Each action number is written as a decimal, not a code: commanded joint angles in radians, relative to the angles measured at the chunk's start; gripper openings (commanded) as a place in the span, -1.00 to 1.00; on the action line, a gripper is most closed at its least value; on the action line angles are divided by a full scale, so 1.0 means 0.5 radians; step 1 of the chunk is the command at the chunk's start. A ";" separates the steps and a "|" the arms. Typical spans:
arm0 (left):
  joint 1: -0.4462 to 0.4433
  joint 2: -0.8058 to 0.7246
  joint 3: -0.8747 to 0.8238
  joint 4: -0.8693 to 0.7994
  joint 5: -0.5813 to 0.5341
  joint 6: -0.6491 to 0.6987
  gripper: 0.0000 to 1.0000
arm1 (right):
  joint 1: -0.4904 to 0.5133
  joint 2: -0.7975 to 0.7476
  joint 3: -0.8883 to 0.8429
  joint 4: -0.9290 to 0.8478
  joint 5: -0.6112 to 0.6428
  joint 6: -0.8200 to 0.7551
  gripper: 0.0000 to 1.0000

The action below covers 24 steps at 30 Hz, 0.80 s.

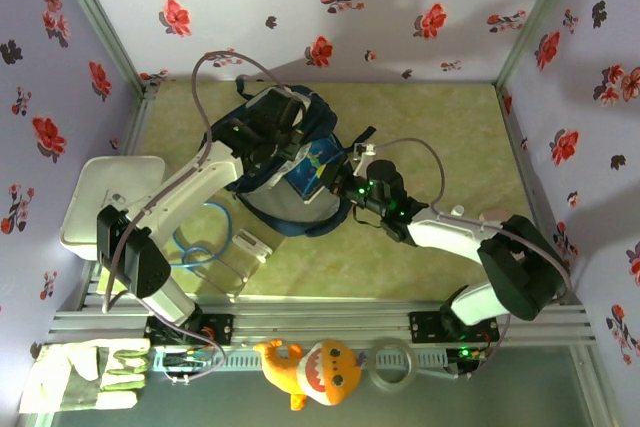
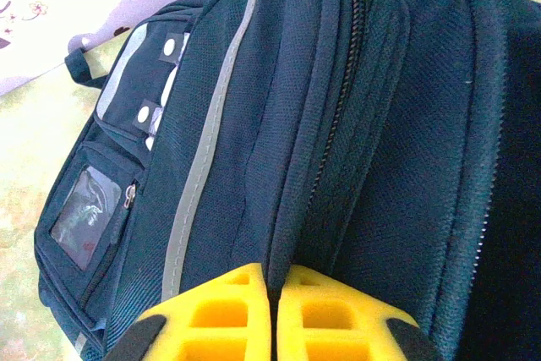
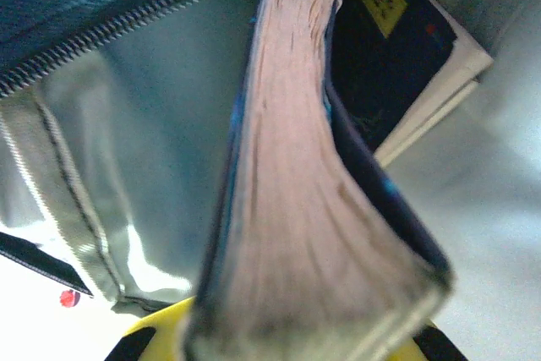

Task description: Pack books, pencil case, and school supplies into a backpack

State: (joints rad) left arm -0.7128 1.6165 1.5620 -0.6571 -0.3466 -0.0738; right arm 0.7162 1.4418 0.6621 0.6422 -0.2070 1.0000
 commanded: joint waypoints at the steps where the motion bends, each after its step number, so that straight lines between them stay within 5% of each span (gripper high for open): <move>1: 0.000 -0.107 0.042 0.223 0.022 -0.055 -1.00 | 0.011 0.053 0.106 0.175 0.043 0.037 -0.77; 12: 0.011 -0.152 0.043 0.250 0.098 -0.112 -1.00 | 0.012 0.520 0.496 -0.332 0.343 0.318 -0.75; 24: 0.038 -0.218 0.018 0.260 0.154 -0.197 -1.00 | -0.003 1.082 1.047 -0.377 0.259 0.437 -0.75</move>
State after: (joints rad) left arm -0.6979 1.5841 1.5536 -0.6533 -0.2943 -0.1272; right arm 0.7155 1.9415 1.1320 0.4541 -0.0971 1.1873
